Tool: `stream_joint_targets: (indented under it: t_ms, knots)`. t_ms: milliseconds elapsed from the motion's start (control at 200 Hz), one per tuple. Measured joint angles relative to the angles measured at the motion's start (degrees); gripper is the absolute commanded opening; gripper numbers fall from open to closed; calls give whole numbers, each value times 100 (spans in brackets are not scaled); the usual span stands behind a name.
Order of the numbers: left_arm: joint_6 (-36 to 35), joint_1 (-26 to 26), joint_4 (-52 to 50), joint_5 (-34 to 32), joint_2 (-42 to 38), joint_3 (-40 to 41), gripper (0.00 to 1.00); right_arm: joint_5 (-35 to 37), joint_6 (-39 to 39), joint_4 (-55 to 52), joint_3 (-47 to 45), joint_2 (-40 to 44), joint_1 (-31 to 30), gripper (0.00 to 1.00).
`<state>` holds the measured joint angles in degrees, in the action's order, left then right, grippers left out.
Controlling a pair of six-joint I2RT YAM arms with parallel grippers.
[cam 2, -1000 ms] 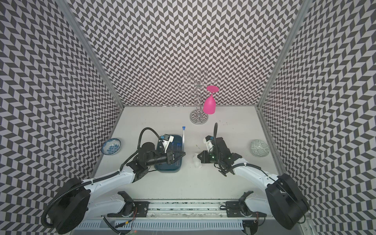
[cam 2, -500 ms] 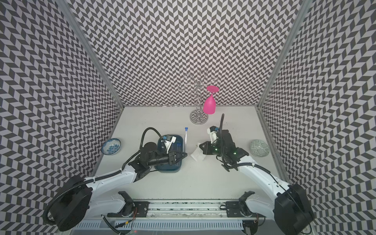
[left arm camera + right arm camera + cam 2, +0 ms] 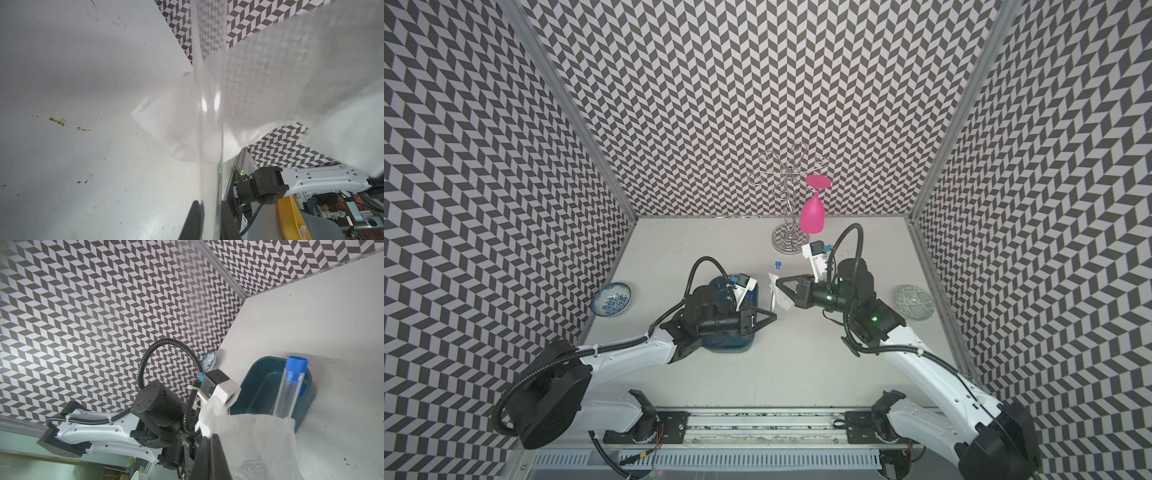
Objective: Wipe the exteriors of test tubes
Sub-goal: Place the cleaning item in the test tube.
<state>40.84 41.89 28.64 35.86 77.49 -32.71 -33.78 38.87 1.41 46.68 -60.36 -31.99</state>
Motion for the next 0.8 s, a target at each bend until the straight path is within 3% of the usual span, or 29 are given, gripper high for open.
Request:
stream_joint_targets:
  t_ms: [270, 366, 571, 801]
  knots:
    - [13, 186, 13, 4, 7, -85, 15, 625, -90, -153, 129, -529, -201, 0]
    - [15, 225, 17, 4, 7, -85, 15, 780, -122, -254, 129, -688, -251, 7]
    - [66, 262, 4, 2, 9, -85, 15, 1027, -262, -557, 376, -911, -398, 32]
    - [133, 271, 118, 2, 26, -85, 15, 1067, -317, -730, 612, -892, -426, 36]
